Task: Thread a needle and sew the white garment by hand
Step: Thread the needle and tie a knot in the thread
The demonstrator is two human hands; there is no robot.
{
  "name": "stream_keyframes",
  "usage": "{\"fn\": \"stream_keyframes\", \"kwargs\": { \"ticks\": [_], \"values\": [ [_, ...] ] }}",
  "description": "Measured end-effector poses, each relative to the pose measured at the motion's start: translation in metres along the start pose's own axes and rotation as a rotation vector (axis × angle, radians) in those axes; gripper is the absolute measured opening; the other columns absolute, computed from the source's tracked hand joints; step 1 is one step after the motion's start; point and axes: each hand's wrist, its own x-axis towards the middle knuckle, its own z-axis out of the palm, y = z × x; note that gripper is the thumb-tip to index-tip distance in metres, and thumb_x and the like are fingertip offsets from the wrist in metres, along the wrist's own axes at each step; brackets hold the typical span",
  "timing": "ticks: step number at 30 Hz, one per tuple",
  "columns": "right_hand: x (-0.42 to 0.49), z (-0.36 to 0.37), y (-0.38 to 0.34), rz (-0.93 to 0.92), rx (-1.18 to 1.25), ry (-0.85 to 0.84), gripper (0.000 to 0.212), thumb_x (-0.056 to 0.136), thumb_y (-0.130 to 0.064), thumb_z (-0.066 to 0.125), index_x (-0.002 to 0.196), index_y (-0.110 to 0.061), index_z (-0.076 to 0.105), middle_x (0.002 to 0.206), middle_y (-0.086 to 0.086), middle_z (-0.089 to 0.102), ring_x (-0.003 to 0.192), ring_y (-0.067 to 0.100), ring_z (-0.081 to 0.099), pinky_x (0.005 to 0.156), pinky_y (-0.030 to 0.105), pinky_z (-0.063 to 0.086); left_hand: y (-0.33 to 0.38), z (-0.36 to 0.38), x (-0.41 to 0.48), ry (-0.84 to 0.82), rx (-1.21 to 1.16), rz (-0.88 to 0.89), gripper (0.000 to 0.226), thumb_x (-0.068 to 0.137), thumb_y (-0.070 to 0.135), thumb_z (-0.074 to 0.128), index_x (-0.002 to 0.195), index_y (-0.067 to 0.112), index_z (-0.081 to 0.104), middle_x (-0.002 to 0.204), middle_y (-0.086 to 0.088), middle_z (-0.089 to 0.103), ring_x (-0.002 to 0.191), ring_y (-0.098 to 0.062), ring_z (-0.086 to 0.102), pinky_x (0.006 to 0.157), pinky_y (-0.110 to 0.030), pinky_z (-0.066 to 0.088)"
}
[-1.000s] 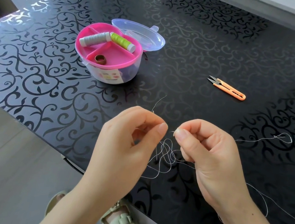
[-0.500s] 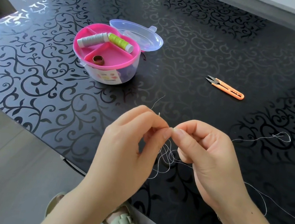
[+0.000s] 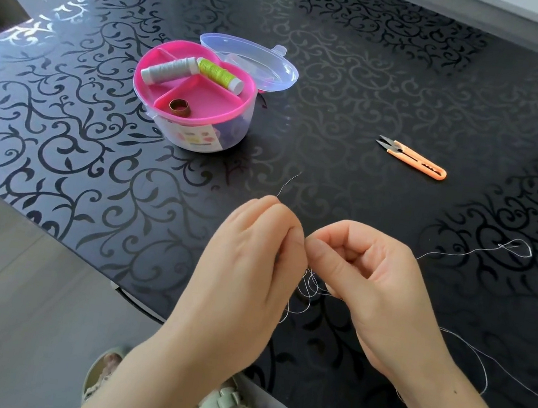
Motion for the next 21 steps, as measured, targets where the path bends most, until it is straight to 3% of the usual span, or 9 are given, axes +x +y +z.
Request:
{"fn": "stream_keyframes", "kwargs": {
  "ticks": [10,13,18,21],
  "values": [
    [0.001,0.001,0.001,0.009,-0.011,0.006,0.013,0.081,-0.022,0.063,0.069,-0.019,0.068,0.053,-0.012,0.056,0.046,0.000,0.043,0.048,0.010,0.036,0.000,-0.001,0.002,0.030,-0.007,-0.010,0.036,0.097,0.017,0.041,0.063,0.018,0.028,0.060,0.013,0.028,0.058,-0.004,0.032,0.057,-0.011,0.028],
    [0.001,0.000,0.000,0.020,-0.025,0.016,0.012,0.080,-0.023,0.062,0.070,-0.024,0.068,0.048,-0.014,0.050,0.045,0.001,0.038,0.047,0.012,0.034,0.001,-0.003,0.000,0.018,-0.056,-0.076,0.040,0.099,0.025,0.036,0.062,0.011,0.042,0.060,0.006,0.040,0.061,-0.013,0.044,0.058,-0.016,0.034],
    [0.001,-0.001,0.000,0.038,0.012,0.040,0.014,0.079,-0.022,0.062,0.066,-0.026,0.067,0.046,-0.015,0.048,0.045,0.002,0.037,0.048,0.013,0.034,0.005,-0.011,-0.002,0.017,-0.270,-0.278,0.038,0.097,0.033,0.036,0.070,0.022,0.061,0.073,0.003,0.061,0.077,-0.013,0.060,0.068,-0.019,0.045],
    [0.002,-0.001,-0.001,0.046,0.045,0.063,0.017,0.077,-0.021,0.062,0.062,-0.026,0.066,0.045,-0.014,0.047,0.044,0.003,0.039,0.049,0.012,0.034,0.003,-0.013,-0.002,-0.023,-0.440,-0.442,0.025,0.090,0.033,0.047,0.079,0.027,0.069,0.083,0.007,0.069,0.080,-0.010,0.066,0.073,-0.023,0.051]
  ]
}}
